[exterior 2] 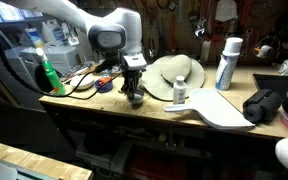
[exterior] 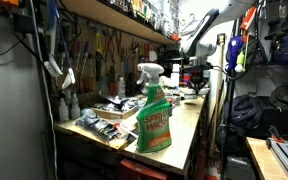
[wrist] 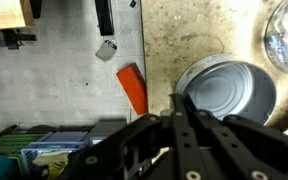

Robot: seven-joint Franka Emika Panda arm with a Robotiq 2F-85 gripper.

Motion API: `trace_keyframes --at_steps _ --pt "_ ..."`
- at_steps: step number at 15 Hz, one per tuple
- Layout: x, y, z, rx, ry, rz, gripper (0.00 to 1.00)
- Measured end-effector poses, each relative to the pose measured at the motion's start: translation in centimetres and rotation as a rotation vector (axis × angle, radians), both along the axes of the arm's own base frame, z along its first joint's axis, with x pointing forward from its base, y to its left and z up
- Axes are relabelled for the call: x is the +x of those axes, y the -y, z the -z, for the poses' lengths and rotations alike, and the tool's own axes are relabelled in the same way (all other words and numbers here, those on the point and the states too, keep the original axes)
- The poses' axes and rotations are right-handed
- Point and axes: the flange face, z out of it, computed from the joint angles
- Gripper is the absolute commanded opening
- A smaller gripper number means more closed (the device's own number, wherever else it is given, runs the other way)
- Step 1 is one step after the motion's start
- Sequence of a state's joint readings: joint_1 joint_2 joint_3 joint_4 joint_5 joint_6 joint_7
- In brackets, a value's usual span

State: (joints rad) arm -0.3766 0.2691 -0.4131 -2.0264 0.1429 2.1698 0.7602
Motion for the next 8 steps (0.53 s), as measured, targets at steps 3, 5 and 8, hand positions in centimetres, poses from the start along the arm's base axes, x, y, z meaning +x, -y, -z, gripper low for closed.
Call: trace_keyframes --at_steps 3,5,8 --pt "0.32 -0.43 0.28 0.004 -0.004 -0.009 0.32" --pt "0.37 -0.51 0.48 0.004 -0.008 -0.012 0.47" --pt "0.41 -0.49 0.43 0.004 -0.008 -0.014 0.69"
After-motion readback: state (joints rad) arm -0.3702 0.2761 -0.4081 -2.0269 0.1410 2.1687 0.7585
